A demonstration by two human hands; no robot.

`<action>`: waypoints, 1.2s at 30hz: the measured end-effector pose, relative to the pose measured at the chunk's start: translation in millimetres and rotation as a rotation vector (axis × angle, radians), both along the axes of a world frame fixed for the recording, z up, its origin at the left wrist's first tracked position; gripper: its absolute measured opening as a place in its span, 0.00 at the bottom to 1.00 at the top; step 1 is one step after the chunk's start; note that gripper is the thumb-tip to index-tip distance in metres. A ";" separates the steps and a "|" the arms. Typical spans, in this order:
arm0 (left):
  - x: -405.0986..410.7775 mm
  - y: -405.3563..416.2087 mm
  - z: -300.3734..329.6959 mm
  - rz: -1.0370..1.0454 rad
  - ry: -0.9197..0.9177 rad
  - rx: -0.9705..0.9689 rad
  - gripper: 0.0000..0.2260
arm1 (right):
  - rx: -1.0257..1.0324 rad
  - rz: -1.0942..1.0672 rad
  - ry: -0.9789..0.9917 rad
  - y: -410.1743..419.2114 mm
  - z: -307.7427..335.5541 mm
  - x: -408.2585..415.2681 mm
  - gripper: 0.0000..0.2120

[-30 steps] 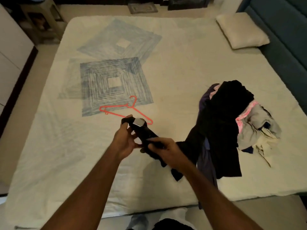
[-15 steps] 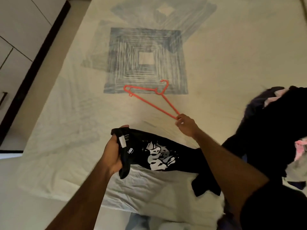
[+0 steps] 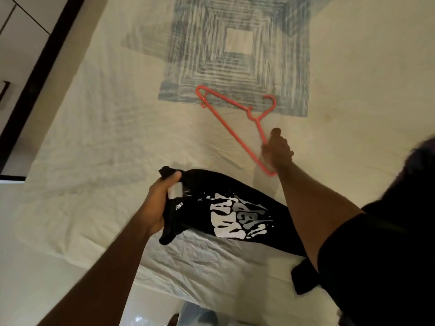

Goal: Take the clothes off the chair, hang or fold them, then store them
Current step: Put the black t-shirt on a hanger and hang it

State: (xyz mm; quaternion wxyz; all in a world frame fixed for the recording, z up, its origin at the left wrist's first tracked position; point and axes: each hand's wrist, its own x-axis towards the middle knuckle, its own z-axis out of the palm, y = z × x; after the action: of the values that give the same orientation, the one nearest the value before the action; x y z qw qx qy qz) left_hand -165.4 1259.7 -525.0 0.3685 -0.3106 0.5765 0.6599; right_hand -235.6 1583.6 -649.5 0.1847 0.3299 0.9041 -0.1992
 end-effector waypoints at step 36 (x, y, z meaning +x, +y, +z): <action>-1.7 230.3 365.3 -0.886 1.047 0.128 0.09 | -0.652 -0.728 1.113 157.7 519.3 278.7 0.08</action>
State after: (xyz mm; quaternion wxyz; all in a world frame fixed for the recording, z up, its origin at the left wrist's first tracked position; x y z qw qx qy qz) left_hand -167.1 1489.9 -159.7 0.2941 0.3365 0.7110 0.5430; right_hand 43.0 1741.3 -130.3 -0.2903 0.3876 0.5922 -0.6440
